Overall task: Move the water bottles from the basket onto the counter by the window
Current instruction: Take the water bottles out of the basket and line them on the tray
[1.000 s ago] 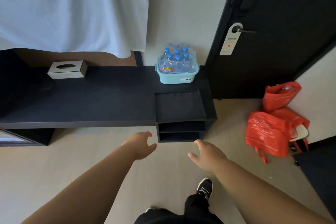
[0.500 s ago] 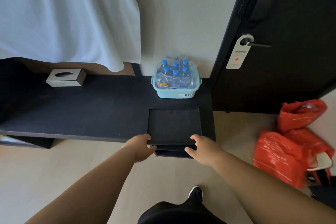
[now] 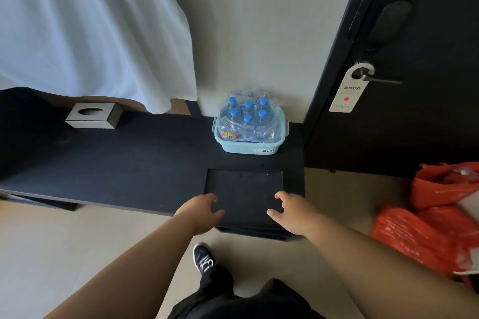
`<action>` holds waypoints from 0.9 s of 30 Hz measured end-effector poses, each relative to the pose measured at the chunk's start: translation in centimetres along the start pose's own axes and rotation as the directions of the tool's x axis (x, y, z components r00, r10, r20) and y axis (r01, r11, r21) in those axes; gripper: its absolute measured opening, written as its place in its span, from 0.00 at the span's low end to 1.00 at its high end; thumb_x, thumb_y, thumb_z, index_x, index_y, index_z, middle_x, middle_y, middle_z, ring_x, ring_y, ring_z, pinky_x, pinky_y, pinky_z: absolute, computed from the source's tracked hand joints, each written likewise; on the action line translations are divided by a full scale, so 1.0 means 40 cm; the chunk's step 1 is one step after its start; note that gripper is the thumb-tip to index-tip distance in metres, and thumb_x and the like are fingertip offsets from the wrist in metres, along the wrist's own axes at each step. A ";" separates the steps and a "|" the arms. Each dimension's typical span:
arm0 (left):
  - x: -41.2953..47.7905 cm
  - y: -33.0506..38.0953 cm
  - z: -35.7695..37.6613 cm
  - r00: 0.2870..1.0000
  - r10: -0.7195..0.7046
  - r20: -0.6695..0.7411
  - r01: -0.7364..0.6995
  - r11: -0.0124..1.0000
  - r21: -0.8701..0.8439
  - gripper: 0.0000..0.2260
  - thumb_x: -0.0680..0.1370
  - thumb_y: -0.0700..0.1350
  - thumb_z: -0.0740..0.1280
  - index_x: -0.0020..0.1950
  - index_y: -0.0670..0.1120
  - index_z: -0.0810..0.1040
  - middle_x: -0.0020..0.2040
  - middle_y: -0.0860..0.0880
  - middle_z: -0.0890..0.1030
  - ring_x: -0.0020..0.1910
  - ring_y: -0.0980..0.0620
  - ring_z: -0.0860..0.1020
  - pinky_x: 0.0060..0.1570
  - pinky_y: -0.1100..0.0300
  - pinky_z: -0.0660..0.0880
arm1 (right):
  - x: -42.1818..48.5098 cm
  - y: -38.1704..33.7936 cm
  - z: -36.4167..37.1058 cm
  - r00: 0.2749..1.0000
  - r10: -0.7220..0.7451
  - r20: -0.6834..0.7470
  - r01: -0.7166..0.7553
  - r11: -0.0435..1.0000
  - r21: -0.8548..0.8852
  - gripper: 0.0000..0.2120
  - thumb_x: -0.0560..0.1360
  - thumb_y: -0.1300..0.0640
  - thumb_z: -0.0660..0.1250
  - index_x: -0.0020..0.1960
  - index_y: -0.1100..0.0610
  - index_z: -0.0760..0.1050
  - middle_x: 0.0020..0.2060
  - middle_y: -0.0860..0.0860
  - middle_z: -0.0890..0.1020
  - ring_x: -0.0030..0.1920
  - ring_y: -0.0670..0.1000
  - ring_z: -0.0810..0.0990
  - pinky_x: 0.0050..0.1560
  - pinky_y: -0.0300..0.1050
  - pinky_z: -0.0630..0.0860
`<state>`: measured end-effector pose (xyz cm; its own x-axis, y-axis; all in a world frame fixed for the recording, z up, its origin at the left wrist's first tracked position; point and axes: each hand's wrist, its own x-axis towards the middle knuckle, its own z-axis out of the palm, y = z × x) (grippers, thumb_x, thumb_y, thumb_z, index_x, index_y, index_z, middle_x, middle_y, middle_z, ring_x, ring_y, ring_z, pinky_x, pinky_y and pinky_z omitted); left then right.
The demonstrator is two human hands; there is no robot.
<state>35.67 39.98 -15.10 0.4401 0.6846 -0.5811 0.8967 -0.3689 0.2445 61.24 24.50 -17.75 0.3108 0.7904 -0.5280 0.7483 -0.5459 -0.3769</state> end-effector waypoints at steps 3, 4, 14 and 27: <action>0.043 -0.016 -0.015 1.000 -0.004 0.023 0.003 1.000 0.022 0.30 0.75 0.66 0.63 0.73 0.53 0.72 0.66 0.53 0.79 0.62 0.49 0.79 0.60 0.54 0.77 | 0.031 -0.002 -0.010 1.000 0.015 0.008 -0.015 1.000 0.002 0.32 0.77 0.32 0.61 0.76 0.47 0.63 0.63 0.49 0.77 0.57 0.50 0.79 0.55 0.49 0.78; 0.060 -0.022 -0.020 1.000 -0.002 0.029 0.001 0.999 0.032 0.31 0.74 0.66 0.62 0.73 0.53 0.72 0.66 0.52 0.80 0.62 0.49 0.79 0.60 0.54 0.77 | 0.042 -0.004 -0.015 1.000 0.020 0.008 -0.020 1.000 0.005 0.32 0.77 0.32 0.61 0.76 0.47 0.63 0.63 0.49 0.77 0.57 0.50 0.79 0.55 0.49 0.78; 0.302 -0.051 -0.171 0.989 0.126 0.079 -0.134 0.984 0.114 0.29 0.73 0.66 0.61 0.70 0.53 0.74 0.61 0.51 0.81 0.59 0.48 0.79 0.57 0.52 0.78 | 0.185 -0.074 -0.106 0.993 0.121 -0.007 -0.122 0.992 -0.019 0.32 0.78 0.33 0.61 0.77 0.47 0.63 0.66 0.49 0.77 0.62 0.51 0.78 0.58 0.49 0.77; 0.547 -0.089 -0.380 0.957 0.273 0.102 -0.286 0.947 0.149 0.29 0.76 0.65 0.62 0.74 0.53 0.71 0.68 0.50 0.77 0.66 0.47 0.76 0.62 0.51 0.76 | 0.396 -0.287 -0.224 0.976 0.202 -0.081 -0.200 0.979 0.040 0.29 0.78 0.34 0.60 0.75 0.46 0.65 0.58 0.45 0.79 0.56 0.47 0.79 0.52 0.46 0.77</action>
<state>42.82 65.85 -16.88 0.6606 0.4904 -0.5684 0.7162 -0.6386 0.2814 62.82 45.77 -14.97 0.5019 0.6833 -0.5302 0.6468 -0.7035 -0.2944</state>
